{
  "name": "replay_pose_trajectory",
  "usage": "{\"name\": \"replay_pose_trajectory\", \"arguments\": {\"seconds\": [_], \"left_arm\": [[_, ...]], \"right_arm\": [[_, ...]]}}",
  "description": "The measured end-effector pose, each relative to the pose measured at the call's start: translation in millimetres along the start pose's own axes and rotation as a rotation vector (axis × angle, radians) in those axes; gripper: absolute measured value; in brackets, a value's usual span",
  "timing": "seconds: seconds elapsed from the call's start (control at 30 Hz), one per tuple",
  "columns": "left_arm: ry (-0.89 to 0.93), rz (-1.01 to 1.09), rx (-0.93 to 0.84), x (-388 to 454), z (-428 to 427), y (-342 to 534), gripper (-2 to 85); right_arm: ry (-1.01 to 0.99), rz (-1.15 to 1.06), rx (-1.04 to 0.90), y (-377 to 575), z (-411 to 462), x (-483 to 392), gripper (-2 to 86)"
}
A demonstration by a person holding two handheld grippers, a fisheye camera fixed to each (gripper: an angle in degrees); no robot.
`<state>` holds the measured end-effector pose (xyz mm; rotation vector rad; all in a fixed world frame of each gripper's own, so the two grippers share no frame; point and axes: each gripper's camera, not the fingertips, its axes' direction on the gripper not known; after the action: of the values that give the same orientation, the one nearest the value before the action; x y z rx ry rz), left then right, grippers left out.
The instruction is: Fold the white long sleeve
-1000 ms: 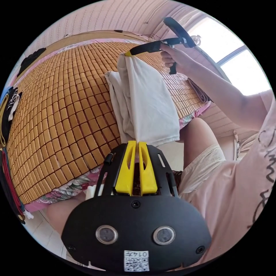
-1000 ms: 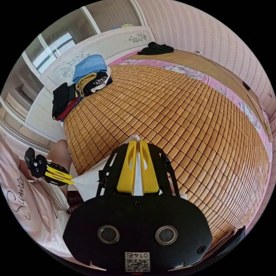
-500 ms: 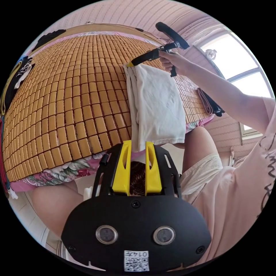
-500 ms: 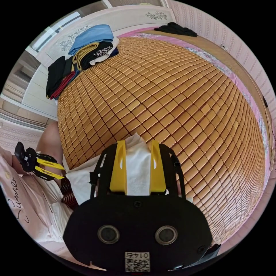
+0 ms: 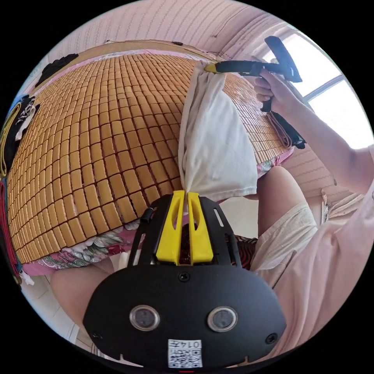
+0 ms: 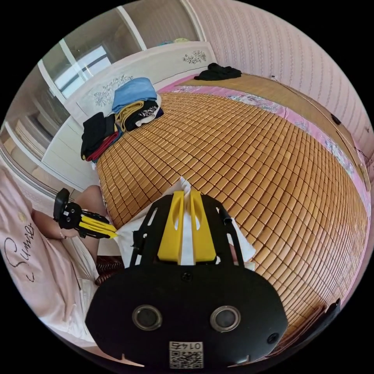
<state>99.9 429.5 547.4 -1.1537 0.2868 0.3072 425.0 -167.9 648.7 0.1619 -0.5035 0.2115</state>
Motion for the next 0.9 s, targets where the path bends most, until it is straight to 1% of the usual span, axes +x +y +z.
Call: {"name": "replay_pose_trajectory", "arguments": {"seconds": [0.07,0.13,0.2,0.23,0.3,0.33,0.4,0.47,0.53,0.6,0.67,0.7,0.73,0.77,0.8,0.83,0.87,0.9], "left_arm": [[-0.03,0.075,0.004,13.9,-9.0,1.6,-0.7],[0.008,0.132,0.039,25.3,-26.5,2.9,-0.9],[0.1,0.215,0.088,42.0,-53.3,0.8,-0.9],[0.101,0.249,0.1,48.4,-60.4,-0.5,-1.0],[0.107,0.392,0.138,76.9,-87.7,-10.2,-1.0],[0.122,0.422,0.147,83.8,-94.2,-13.7,-1.0],[0.189,0.529,0.173,112.1,-114.3,-33.4,-1.0],[0.219,0.627,0.19,137.3,-122.1,-52.7,-1.0],[0.263,0.728,0.197,166.3,-122.5,-78.9,-1.0],[0.336,0.836,0.216,209.4,-113.9,-123.1,-0.9],[0.357,0.902,0.239,244.6,-100.0,-161.3,-0.7],[0.364,0.888,0.263,266.8,-85.8,-192.2,-0.4],[0.377,0.859,0.265,276.7,-76.8,-209.6,-0.2],[0.425,0.788,0.243,294.6,-55.2,-246.1,0.7],[0.434,0.721,0.224,310.2,-32.8,-279.1,1.9],[0.424,0.683,0.218,316.4,-22.4,-292.9,2.7],[0.399,0.635,0.213,325.5,-4.5,-314.0,4.1],[0.33,0.618,0.204,330.8,10.6,-325.3,4.9]], "right_arm": [[0.024,0.037,0.057,24.8,-27.7,-7.0,0.3],[0.085,0.08,0.119,52.9,-56.3,-15.6,0.2],[0.169,0.167,0.22,95.9,-94.5,-24.8,0.1],[0.184,0.197,0.246,107.5,-103.8,-25.5,0.1],[0.22,0.327,0.367,157.1,-140.8,-25.1,0.1],[0.227,0.357,0.401,170.1,-150.0,-25.0,0.1],[0.276,0.463,0.523,220.4,-187.1,-27.1,0.1],[0.327,0.519,0.59,253.0,-215.3,-29.3,0.2],[0.39,0.562,0.616,278.2,-245.2,-28.3,0.3],[0.494,0.598,0.604,298.9,-288.1,-18.6,0.7],[0.566,0.619,0.557,303.7,-320.5,-0.2,1.4],[0.614,0.631,0.511,302.1,-338.0,20.1,2.0],[0.62,0.643,0.473,300.2,-345.2,34.8,2.6],[0.653,0.695,0.423,297.4,-357.1,69.8,3.8],[0.705,0.756,0.372,296.0,-361.5,110.8,5.0],[0.722,0.797,0.35,296.9,-361.5,132.5,5.6],[0.741,0.887,0.272,301.6,-356.2,172.8,6.2],[0.732,1.0,0.174,310.7,-346.0,205.8,6.8]]}}
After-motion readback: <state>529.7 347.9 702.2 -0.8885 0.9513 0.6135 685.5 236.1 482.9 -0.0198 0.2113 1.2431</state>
